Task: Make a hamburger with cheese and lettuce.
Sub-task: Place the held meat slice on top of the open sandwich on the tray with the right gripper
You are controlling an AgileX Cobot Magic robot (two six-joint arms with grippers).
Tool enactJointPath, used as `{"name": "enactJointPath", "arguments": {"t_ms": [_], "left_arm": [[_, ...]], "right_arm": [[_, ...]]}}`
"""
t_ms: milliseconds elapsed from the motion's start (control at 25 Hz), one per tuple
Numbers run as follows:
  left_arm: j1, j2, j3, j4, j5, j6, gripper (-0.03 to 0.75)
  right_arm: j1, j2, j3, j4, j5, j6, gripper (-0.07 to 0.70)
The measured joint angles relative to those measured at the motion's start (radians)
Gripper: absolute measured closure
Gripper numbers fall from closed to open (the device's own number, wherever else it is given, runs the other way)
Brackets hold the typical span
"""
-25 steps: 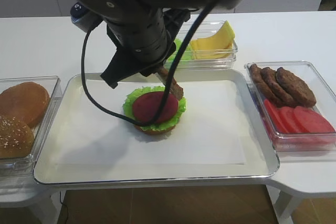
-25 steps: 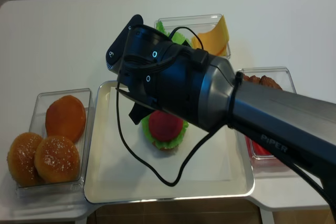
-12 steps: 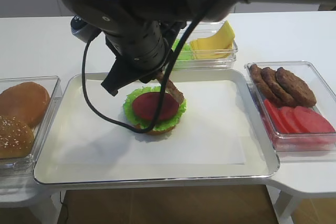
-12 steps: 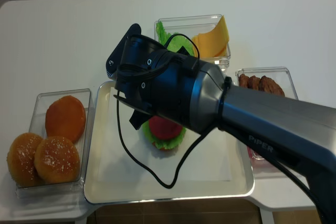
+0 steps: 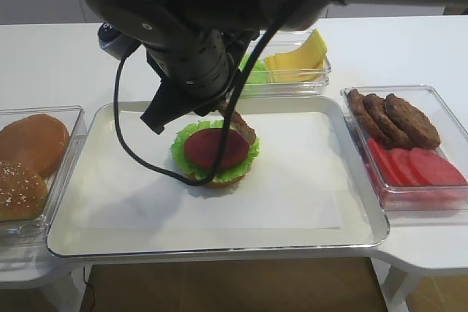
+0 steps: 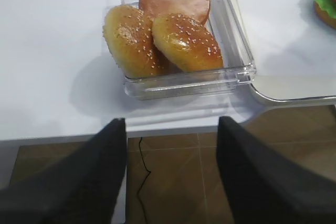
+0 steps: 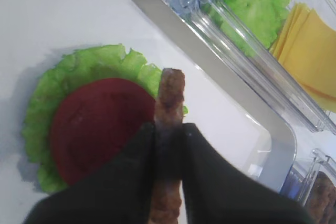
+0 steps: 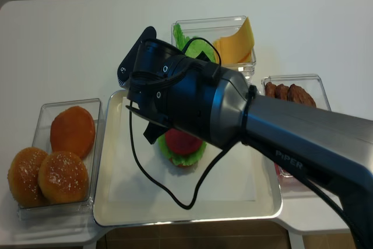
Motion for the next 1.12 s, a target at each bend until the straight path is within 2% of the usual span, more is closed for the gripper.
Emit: {"name": "enactJointPath", "arguments": {"t_ms": [280,520,1120], "left_arm": [[0.000,0.000,0.000,0.000,0.000,0.000,0.312],[0.000,0.000,0.000,0.000,0.000,0.000,0.312],[0.000,0.000,0.000,0.000,0.000,0.000,0.312]], "right_arm": [[0.000,0.000,0.000,0.000,0.000,0.000,0.502],[0.000,0.000,0.000,0.000,0.000,-0.001,0.468],[0.000,0.000,0.000,0.005,0.000,0.005,0.461]]}}
